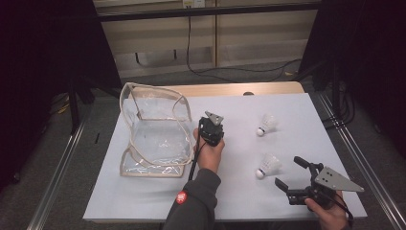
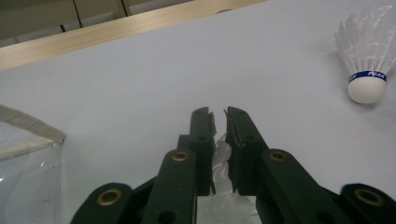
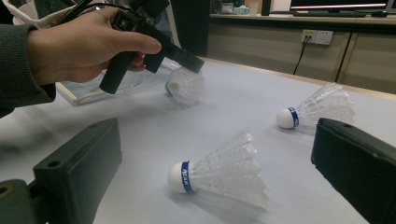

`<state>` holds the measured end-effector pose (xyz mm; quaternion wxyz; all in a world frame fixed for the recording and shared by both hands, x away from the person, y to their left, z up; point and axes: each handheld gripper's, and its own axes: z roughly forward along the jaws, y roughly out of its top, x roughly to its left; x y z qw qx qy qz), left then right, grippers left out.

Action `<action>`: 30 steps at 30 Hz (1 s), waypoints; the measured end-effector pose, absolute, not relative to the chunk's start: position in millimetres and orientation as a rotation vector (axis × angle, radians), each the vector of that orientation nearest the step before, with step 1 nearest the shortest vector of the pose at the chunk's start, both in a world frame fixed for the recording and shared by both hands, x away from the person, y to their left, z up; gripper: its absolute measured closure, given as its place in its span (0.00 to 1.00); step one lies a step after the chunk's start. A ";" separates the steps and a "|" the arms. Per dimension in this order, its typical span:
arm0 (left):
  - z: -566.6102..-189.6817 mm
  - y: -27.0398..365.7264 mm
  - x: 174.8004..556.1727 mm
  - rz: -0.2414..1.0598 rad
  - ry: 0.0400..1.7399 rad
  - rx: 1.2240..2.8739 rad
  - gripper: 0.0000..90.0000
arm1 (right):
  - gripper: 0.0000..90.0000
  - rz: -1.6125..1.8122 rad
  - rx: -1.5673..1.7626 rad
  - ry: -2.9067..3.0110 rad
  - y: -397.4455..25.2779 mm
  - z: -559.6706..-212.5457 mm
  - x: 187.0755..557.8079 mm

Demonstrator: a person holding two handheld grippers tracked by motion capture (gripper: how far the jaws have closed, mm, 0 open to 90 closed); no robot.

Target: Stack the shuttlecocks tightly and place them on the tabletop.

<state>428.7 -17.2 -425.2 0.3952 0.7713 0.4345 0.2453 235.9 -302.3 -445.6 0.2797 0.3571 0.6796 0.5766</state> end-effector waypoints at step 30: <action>-421.6 -25.0 437.8 0.615 1.109 1.926 0.94 | 0.02 1.544 0.960 1.832 -302.1 -446.0 235.7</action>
